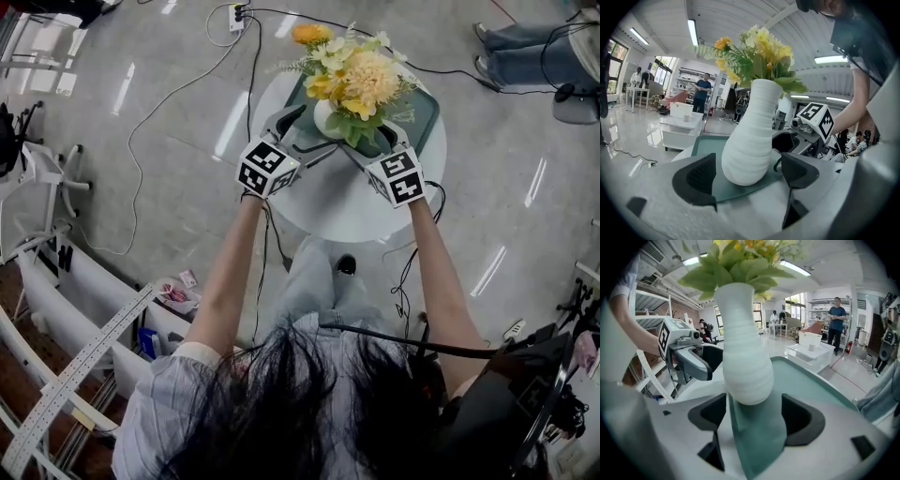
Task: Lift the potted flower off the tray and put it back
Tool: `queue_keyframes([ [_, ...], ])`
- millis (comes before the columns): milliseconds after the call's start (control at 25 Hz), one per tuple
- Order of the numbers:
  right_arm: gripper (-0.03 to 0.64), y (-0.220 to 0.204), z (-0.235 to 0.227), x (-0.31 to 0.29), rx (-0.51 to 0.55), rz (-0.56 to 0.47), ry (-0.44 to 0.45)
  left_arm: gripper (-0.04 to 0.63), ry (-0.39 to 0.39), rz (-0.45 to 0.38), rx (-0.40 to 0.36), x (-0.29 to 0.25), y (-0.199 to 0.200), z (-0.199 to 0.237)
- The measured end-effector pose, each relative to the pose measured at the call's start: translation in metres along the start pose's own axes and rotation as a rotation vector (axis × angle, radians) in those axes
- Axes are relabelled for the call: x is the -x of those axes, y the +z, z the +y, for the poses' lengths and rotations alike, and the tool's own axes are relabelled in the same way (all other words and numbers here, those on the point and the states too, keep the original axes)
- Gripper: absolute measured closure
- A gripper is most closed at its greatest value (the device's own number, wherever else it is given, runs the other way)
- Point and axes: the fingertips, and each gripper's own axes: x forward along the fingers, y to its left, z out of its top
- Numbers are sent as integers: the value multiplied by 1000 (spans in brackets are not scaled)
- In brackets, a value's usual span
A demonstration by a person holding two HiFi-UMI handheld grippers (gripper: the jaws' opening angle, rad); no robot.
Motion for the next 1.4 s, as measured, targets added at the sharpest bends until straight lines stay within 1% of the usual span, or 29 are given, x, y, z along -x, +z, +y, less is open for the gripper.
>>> queue_keyframes([
  [120, 256, 2, 4, 22, -37, -48, -3, 172, -10, -3, -4, 14, 5, -17],
  [240, 258, 12, 13, 46, -40, -97, -7, 172, -14, -14, -25, 29, 15, -36],
  [400, 259, 35, 30, 82, -68, -183, -2, 173, 13, -73, -15, 50, 36, -58],
  [480, 259, 44, 38, 99, -63, -211, 1, 173, 19, -94, -17, 60, 47, -71],
  [600, 266, 55, 55, 127, -45, -240, 19, 175, 13, -102, -34, 75, 60, -96],
  [680, 292, 62, 66, 146, -42, -268, 28, 175, 12, -109, -46, 86, 67, -114],
  [800, 393, 69, 82, 173, -39, -312, 16, 179, 22, -129, -58, 103, 76, -140],
  [840, 405, 71, 88, 182, -38, -324, 15, 184, 27, -137, -58, 110, 79, -147],
  [920, 424, 72, 101, 199, -39, -346, 16, 209, 39, -159, -50, 123, 83, -162],
  [1000, 445, 70, 112, 212, -39, -361, 19, 293, 52, -189, -40, 135, 87, -174],
  [1040, 450, 68, 116, 217, -39, -365, 22, 314, 57, -201, -35, 139, 88, -180],
  [1120, 463, 63, 125, 227, -38, -372, 26, 323, 68, -202, -37, 146, 88, -191],
  [1240, 482, 56, 142, 248, -40, -387, 31, 331, 95, -173, -55, 159, 83, -212],
  [1320, 489, 51, 152, 263, -48, -400, 37, 340, 109, -172, -43, 167, 79, -227],
  [1400, 491, 45, 160, 277, -57, -414, 36, 344, 112, -185, -15, 172, 75, -241],
])
